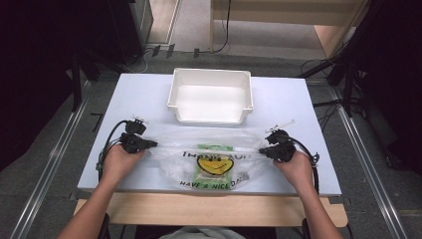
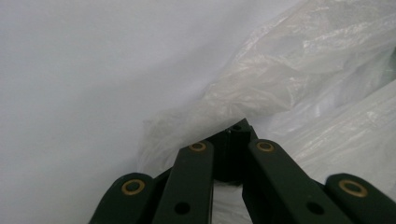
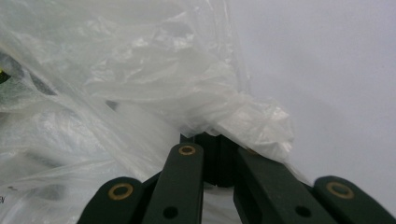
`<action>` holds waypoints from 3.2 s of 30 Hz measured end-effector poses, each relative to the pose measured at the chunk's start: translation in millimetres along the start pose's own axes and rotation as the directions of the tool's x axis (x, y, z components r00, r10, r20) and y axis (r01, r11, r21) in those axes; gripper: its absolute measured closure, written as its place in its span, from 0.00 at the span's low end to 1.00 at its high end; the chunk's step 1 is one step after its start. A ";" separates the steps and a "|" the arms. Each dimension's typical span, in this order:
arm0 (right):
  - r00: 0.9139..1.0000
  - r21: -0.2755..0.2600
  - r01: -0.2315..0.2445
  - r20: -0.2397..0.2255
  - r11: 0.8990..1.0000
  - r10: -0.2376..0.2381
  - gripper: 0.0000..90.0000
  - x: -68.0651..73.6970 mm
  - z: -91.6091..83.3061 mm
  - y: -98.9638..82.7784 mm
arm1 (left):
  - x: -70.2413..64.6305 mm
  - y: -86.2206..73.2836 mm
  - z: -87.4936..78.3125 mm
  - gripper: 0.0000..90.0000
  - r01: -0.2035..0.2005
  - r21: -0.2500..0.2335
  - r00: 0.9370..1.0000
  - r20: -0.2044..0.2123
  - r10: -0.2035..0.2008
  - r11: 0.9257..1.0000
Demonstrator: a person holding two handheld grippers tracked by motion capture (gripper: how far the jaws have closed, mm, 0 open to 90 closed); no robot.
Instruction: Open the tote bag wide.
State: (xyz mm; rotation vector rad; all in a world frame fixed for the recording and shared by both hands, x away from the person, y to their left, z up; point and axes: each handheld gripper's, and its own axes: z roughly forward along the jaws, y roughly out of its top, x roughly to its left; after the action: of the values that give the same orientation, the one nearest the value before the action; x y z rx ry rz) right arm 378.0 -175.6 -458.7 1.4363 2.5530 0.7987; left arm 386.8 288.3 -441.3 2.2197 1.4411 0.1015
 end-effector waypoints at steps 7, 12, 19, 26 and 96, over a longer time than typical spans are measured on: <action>1.000 -0.002 0.006 0.019 1.000 -0.006 1.00 -2.3 6.9 13.8 | 9.1 3.6 -0.3 1.00 0.020 -0.020 0.999 -0.025 -0.020 1.000; 1.000 -0.019 0.000 0.024 1.000 0.001 1.00 -8.3 12.3 23.2 | 11.8 7.1 0.2 1.00 0.016 -0.021 0.999 -0.044 -0.017 1.000; 0.998 -0.046 0.013 0.063 0.999 -0.010 1.00 -9.7 15.7 27.4 | 15.3 14.9 4.3 1.00 0.014 -0.049 0.997 -0.076 -0.018 0.999; 0.998 -0.064 -0.011 0.065 0.998 0.015 1.00 -14.7 18.2 30.8 | 21.0 18.3 6.6 1.00 0.047 -0.073 0.997 -0.050 -0.051 0.996; 0.982 -0.107 0.124 -0.127 0.986 -0.137 1.00 38.9 44.3 97.4 | -64.5 43.4 27.4 1.00 -0.124 -0.040 0.967 0.217 0.129 0.992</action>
State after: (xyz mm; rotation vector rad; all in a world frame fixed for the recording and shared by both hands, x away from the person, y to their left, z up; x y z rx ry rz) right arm 446.1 -85.8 -442.6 1.2106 2.6306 1.0160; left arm 403.6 207.9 -433.7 2.2217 1.1736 -0.0800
